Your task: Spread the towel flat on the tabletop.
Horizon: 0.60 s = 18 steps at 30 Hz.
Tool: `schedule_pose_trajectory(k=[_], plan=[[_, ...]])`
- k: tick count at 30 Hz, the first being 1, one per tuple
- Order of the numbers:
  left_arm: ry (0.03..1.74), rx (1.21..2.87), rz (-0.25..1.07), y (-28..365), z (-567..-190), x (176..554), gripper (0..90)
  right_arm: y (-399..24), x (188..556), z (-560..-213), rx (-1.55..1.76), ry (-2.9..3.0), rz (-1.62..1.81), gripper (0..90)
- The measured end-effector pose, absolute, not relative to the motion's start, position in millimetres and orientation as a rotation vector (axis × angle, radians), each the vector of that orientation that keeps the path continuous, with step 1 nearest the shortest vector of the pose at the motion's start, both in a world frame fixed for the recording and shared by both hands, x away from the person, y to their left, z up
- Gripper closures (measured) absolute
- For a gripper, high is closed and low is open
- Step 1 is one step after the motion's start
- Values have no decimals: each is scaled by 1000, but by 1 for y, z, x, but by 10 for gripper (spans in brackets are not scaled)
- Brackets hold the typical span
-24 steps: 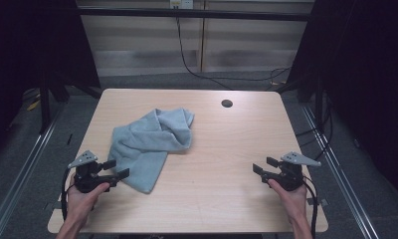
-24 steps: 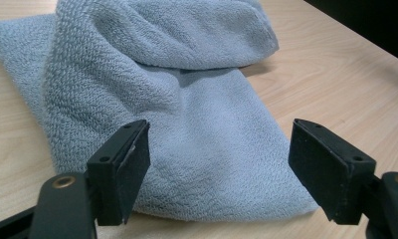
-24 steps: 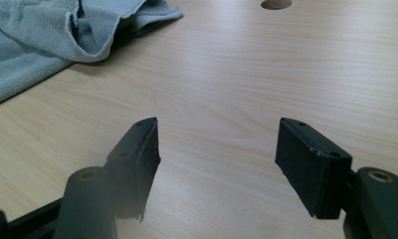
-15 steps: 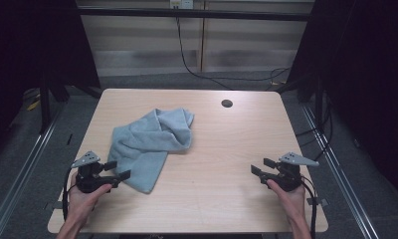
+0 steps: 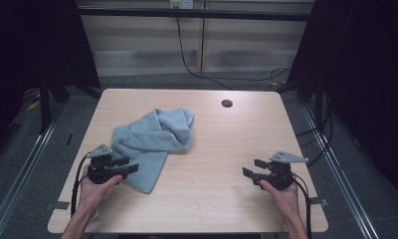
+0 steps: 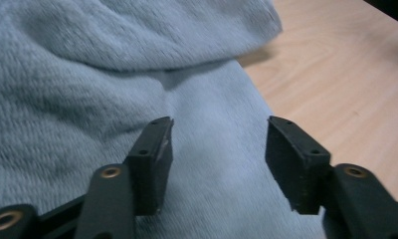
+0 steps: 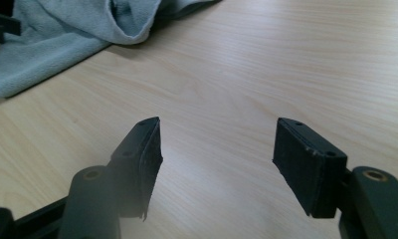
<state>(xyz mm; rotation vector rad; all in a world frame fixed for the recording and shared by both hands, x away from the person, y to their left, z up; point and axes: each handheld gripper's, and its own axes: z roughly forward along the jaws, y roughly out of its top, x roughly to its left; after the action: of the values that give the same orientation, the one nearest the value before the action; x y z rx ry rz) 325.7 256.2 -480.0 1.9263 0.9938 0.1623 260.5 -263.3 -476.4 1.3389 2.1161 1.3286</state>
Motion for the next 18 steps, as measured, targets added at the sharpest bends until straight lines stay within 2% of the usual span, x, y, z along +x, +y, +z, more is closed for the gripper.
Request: schedule_pose_trajectory(k=[6, 10, 12, 14, 18], plan=[[976, 2025, 123, 242, -493, 333, 441, -252, 265, -475, 1302, 2150, 1332, 343], [960, 2059, 135, 236, -498, 333, 355, -251, 264, -476, 1299, 2166, 1324, 341], [956, 2063, 134, 232, -500, 332, 339, -251, 265, -477, 1306, 2168, 1318, 341], [931, 2089, 151, 226, -502, 329, 257, -252, 265, -478, 1307, 2174, 1314, 342], [896, 2125, 201, 223, -503, 326, 241, -253, 264, -478, 1309, 2176, 1317, 341]])
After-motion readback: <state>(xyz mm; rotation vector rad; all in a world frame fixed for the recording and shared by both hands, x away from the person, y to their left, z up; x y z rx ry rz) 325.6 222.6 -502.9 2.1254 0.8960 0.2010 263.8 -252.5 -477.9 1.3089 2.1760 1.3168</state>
